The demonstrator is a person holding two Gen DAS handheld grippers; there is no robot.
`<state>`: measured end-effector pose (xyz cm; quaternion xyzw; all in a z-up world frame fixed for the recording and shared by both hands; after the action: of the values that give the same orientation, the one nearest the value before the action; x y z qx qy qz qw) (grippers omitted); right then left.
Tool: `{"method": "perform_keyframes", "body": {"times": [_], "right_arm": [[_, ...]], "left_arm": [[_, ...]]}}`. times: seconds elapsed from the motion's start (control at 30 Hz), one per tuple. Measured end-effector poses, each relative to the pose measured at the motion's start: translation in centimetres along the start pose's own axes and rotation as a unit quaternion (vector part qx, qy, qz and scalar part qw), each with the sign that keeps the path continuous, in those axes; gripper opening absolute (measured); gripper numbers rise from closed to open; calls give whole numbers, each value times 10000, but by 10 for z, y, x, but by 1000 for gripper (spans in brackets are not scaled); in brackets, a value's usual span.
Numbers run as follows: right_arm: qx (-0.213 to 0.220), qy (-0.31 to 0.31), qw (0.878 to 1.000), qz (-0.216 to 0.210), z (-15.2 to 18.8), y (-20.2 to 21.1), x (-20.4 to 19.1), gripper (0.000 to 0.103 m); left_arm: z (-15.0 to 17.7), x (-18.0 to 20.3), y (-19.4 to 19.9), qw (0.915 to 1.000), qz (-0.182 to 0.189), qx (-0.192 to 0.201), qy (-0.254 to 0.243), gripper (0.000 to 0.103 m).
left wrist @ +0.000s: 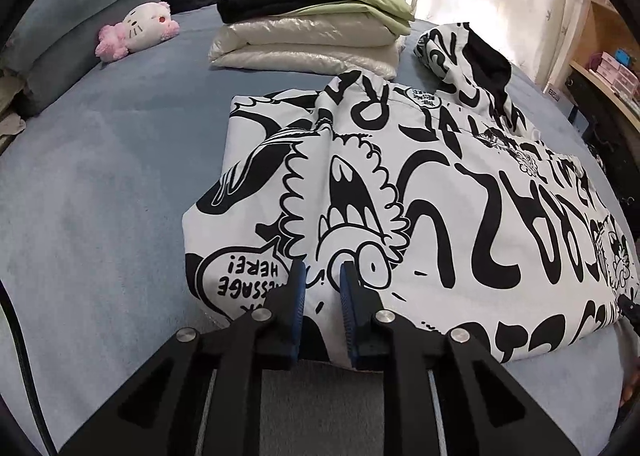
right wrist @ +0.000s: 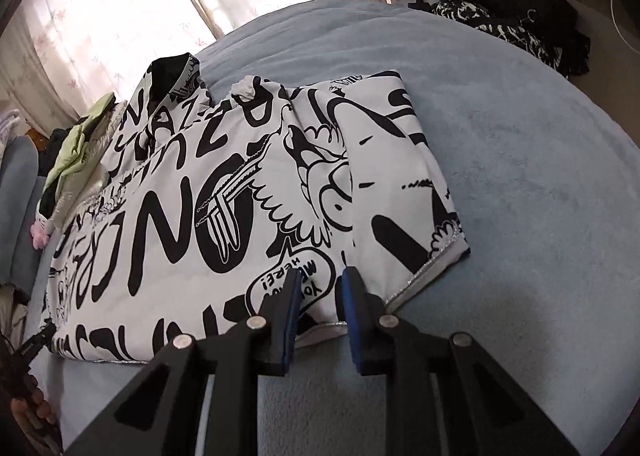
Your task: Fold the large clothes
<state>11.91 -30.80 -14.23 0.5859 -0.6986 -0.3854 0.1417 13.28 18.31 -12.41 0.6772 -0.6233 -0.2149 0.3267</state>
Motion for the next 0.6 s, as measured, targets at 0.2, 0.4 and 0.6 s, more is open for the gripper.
{"method": "perform_keyframes", "body": {"times": [0.2,0.4,0.6], "right_arm": [[-11,184,9998,-33,1,-2,-7,34],[-119,817,9966,4,4,-9,-30,66],[-484,744,9960,15,-9,-13,-42,69]], "left_arm": [[2,11,4,9994,308,-28,-162,51],[-10,34,4,9969,325,-458,-546,55],[-65,56,-1,9939,749,-341,-730,55]]}}
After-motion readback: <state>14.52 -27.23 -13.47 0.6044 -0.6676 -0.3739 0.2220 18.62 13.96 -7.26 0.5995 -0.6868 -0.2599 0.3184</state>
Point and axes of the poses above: each gripper's, at about its wrist camera, not at the fingertips, and y roughly against the way its jaws point, x to its right, z to its underside, the point moved 1 cm from there along -y, roughly the way its jaws point, and after that the axes turned 8 degrees about x, right-handed, at the moved point
